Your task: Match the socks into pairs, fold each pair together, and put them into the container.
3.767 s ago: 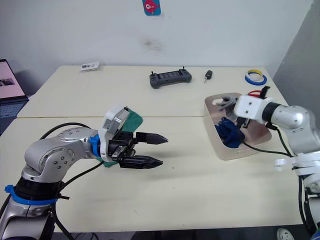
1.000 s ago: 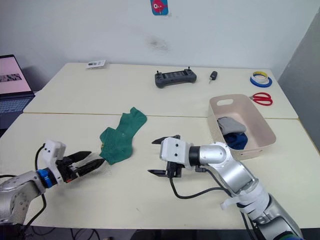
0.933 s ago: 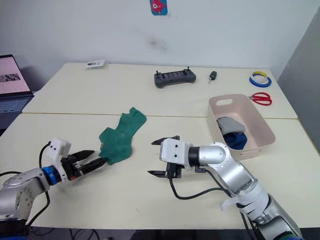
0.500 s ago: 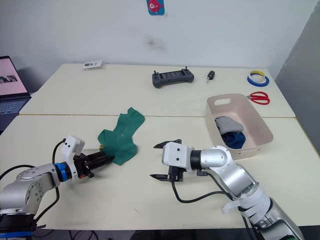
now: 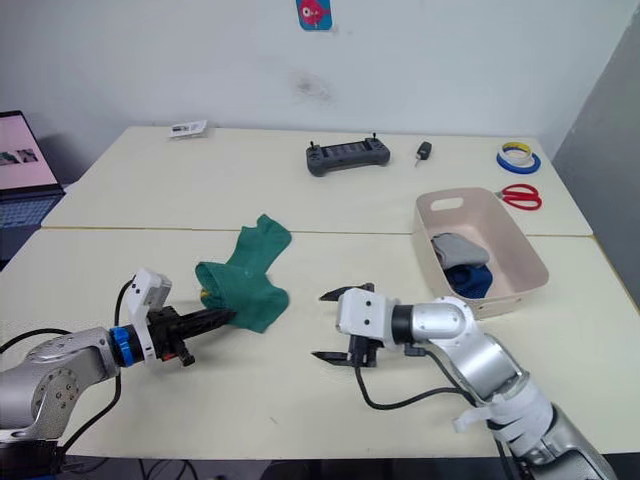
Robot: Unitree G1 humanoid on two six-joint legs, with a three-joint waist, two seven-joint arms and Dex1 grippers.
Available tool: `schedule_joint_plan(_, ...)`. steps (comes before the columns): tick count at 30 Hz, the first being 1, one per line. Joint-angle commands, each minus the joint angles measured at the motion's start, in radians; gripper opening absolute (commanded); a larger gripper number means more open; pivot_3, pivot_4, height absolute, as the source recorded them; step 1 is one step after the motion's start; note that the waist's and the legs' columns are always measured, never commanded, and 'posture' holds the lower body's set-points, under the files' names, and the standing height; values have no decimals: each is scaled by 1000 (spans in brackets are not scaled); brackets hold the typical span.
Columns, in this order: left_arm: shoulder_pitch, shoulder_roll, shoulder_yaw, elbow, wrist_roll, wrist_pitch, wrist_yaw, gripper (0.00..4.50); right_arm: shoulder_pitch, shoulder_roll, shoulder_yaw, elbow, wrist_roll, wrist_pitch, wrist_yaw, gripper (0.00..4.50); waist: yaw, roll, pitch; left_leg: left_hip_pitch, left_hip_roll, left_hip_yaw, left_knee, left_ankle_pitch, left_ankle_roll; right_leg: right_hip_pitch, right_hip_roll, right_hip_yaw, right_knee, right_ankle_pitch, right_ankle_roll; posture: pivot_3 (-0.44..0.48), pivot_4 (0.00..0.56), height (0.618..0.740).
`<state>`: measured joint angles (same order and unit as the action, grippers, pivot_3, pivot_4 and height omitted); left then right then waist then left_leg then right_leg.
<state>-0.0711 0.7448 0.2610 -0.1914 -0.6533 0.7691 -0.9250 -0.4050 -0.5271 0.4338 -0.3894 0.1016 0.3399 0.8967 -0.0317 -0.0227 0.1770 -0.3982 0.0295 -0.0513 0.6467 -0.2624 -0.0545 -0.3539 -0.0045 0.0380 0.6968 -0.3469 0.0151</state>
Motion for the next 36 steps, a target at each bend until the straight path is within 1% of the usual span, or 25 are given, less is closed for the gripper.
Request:
schedule_joint_plan(1, -19, -16, -31, -93, -69, 59, 7, 40, 25, -27, -43, -81, 23, 16, 8, 4500, 0, 0, 0, 0, 0, 0, 0, 0, 0, 0, 0, 0, 0, 0, 0, 0, 150, 740)
schedule_joint_plan(3, -38, -47, -65, -129, -105, 97, 19, 40, 61, -58, -69, -122, 31, 39, 7, 4500, 1, 0, 0, 0, 0, 0, 0, 0, 0, 0, 0, 0, 0, 0, 0, 0, 150, 740)
schedule_joint_plan(6, -52, -87, -118, -140, -110, 108, 28, 40, 103, -96, -103, -165, 42, 70, 3, 4500, 2, 0, 0, 0, 0, 0, 0, 0, 0, 1, 0, 0, 0, 0, 0, 0, 150, 740)
schedule_joint_plan(10, -86, -169, -182, -102, -97, 88, 57, 40, 161, -147, -151, -205, 43, 93, -10, 4500, 2, 0, 0, 0, 0, 0, 0, 0, 0, 1, 1, 0, 0, 0, 0, 0, 150, 740)
schedule_joint_plan(14, -123, -232, -212, -62, -87, 81, 86, 40, 202, -160, -165, -234, 34, 110, -39, 4500, 0, 0, 0, 0, 0, 0, 1, 0, 0, 1, 1, 1, 0, 0, 0, 0, 150, 740)
schedule_joint_plan(17, -129, -262, -223, -52, -92, 74, 93, 40, 222, -160, -158, -250, 26, 121, -58, 4500, 0, 0, 0, 0, 0, 0, 0, 0, 0, 1, 1, 1, 0, 0, 0, 0, 150, 740)
schedule_joint_plan(20, -127, -230, -251, -48, -71, 67, 46, 40, 234, -157, -152, -267, 26, 136, -74, 4500, 0, 0, 0, 0, 0, 0, 1, 0, 0, 1, 1, 1, 0, 0, 0, 0, 150, 740)
schedule_joint_plan(24, -119, -195, -234, -63, -77, 53, 21, 843, 246, -153, -139, -281, 20, 149, -91, 4500, 1, 0, 0, 0, 0, 0, 0, 0, 0, 1, 1, 1, 0, 0, 0, 0, 150, 740)
schedule_joint_plan(27, -107, -162, -204, -76, -94, 59, 11, 1766, 250, -140, -122, -276, 3, 148, -111, 4500, 0, 0, 0, 0, -1, 0, 0, 0, 0, 1, 1, 1, 0, 0, 0, 0, 150, 740)
schedule_joint_plan(29, -92, -123, -183, -98, -111, 64, -22, 2436, 255, -131, -110, -273, -8, 143, -120, 4500, 0, 0, 0, 1, 0, 0, 0, 0, 0, 1, 1, 1, 0, 0, 0, 0, 150, 740)
schedule_joint_plan(30, -78, -86, -170, -116, -119, 66, -51, 2697, 259, -122, -100, -271, -15, 138, -126, 4500, 0, 0, 0, 1, 0, 0, 0, 0, 0, 1, 1, 1, 0, 0, 0, 0, 150, 740)
schedule_joint_plan(34, -20, 25, -151, -143, -96, 18, -145, 4013, 262, -96, -53, -245, -60, 90, -147, 4500, 1, 0, 0, 1, 0, 0, 0, 0, 0, 1, 1, 1, 0, 0, 0, 0, 150, 740)
schedule_joint_plan(36, 9, 69, -144, -148, -85, -9, -188, 4476, 259, -81, -19, -209, -102, 41, -161, 4500, 1, 0, 0, 1, 0, 0, 0, 0, 0, 1, 1, 1, -1, 0, 0, 0, 150, 740)
